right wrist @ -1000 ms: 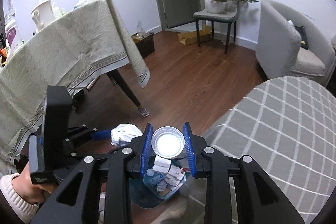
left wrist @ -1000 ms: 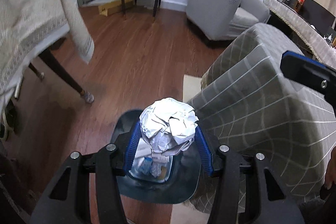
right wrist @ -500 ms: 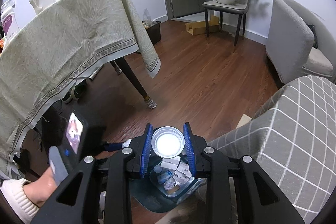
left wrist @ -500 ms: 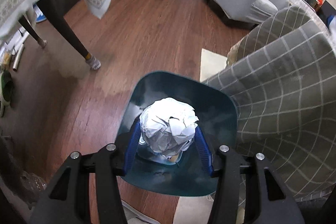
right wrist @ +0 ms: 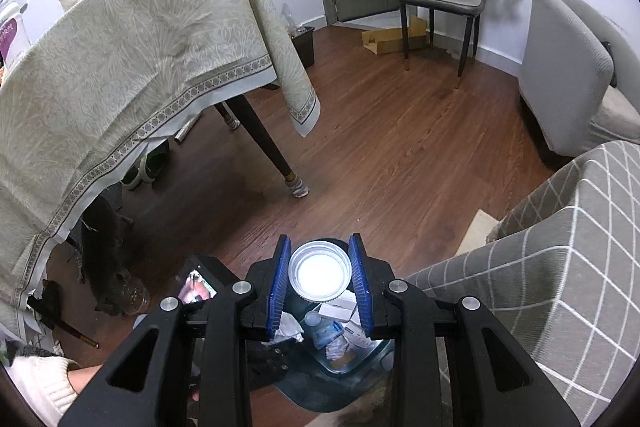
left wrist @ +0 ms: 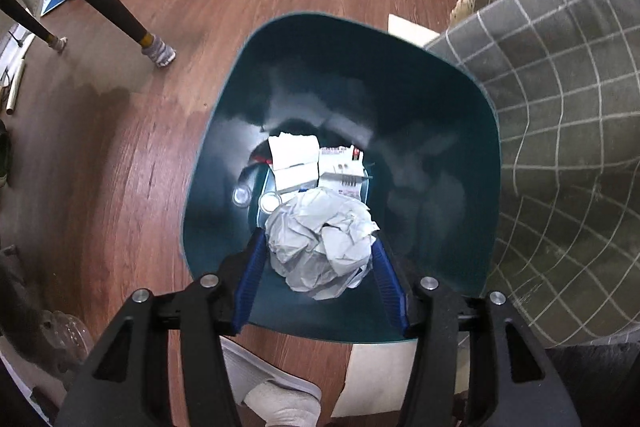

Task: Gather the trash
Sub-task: 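Open the left tool to drop the paper while the right tool lowers the lid into the bin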

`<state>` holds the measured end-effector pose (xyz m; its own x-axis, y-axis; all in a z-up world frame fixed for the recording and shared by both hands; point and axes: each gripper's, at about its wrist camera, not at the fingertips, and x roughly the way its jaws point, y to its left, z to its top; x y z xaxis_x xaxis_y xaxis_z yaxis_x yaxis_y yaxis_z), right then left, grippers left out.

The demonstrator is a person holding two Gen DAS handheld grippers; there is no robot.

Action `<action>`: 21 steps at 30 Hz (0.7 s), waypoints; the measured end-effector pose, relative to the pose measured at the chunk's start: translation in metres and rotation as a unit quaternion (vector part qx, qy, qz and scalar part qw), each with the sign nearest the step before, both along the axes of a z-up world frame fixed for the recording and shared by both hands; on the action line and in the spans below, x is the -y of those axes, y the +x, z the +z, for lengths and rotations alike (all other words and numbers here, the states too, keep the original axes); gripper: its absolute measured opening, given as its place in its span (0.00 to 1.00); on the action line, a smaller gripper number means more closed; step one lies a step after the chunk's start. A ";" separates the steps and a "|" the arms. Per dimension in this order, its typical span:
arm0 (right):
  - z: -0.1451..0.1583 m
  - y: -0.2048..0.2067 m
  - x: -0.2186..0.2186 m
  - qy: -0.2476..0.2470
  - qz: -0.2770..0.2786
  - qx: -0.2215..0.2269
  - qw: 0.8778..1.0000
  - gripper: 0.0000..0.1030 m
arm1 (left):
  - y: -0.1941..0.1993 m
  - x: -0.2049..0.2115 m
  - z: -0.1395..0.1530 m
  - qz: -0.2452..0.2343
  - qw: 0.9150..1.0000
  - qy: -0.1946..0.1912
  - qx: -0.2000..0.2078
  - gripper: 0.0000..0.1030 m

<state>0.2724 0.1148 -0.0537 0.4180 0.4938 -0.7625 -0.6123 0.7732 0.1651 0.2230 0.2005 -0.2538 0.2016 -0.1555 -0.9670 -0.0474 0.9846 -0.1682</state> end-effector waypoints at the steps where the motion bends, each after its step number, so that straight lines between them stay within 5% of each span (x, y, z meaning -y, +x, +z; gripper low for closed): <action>1: -0.004 0.001 -0.002 -0.002 0.000 -0.006 1.000 0.29 | 0.000 0.000 -0.002 -0.001 1.000 -0.001 -0.001 0.58; 9: -0.025 0.008 -0.011 -0.018 -0.003 -0.025 1.000 0.29 | -0.005 -0.008 0.023 0.005 0.999 -0.003 0.035 0.71; 21: -0.069 0.019 -0.022 -0.044 -0.012 -0.070 0.996 0.29 | -0.020 -0.031 0.117 0.048 0.989 -0.011 0.142 0.63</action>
<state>0.2919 0.1363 -0.1225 0.3147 0.4142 -0.8541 -0.5696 0.8021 0.1791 0.2025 0.2313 -0.1368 0.4789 -0.1432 -0.8661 -0.0884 0.9737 -0.2099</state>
